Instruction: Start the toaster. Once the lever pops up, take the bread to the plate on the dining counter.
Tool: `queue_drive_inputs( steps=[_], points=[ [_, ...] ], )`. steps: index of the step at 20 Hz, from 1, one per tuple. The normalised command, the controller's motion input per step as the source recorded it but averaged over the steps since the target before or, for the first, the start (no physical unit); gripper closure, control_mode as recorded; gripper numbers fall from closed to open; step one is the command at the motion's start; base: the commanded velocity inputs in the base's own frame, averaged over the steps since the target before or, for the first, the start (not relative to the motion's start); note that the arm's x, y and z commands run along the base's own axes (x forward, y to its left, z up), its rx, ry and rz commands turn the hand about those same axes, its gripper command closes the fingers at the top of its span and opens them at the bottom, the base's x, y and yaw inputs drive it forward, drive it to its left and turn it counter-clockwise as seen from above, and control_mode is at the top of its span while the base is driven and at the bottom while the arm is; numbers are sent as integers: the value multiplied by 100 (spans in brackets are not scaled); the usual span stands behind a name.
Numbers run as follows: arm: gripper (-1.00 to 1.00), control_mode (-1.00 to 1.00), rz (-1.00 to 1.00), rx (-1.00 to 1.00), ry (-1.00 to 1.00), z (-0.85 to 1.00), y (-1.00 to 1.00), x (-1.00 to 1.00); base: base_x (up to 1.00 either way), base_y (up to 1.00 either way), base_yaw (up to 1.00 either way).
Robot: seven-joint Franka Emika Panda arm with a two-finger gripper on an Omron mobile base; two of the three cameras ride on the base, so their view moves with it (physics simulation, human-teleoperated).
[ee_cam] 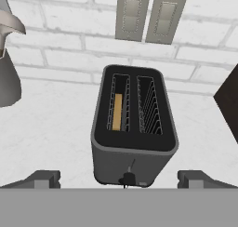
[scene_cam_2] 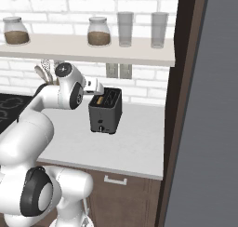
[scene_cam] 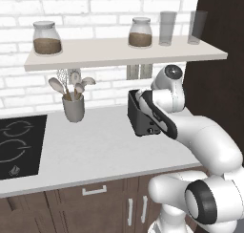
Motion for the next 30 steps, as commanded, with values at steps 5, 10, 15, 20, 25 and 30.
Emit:
queue_drive_inputs(
  steps=[5, 10, 15, 20, 25, 30],
  points=[
    [-100, -100, 0, 0, 0, 0, 0, 0, 0, 0, 0],
    [-100, -100, 0, 0, 0, 0, 0, 0, 0, 0, 0],
    [-100, -100, 0, 0, 0, 0, 0, 0, 0, 0, 0],
    [-100, -100, 0, 0, 0, 0, 0, 0, 0, 0, 0],
    [-100, -100, 0, 0, 0, 0, 0, 0, 0, 0, 0],
    [-100, -100, 0, 0, 0, 0, 0, 0, 0, 0, 0]
  ],
)
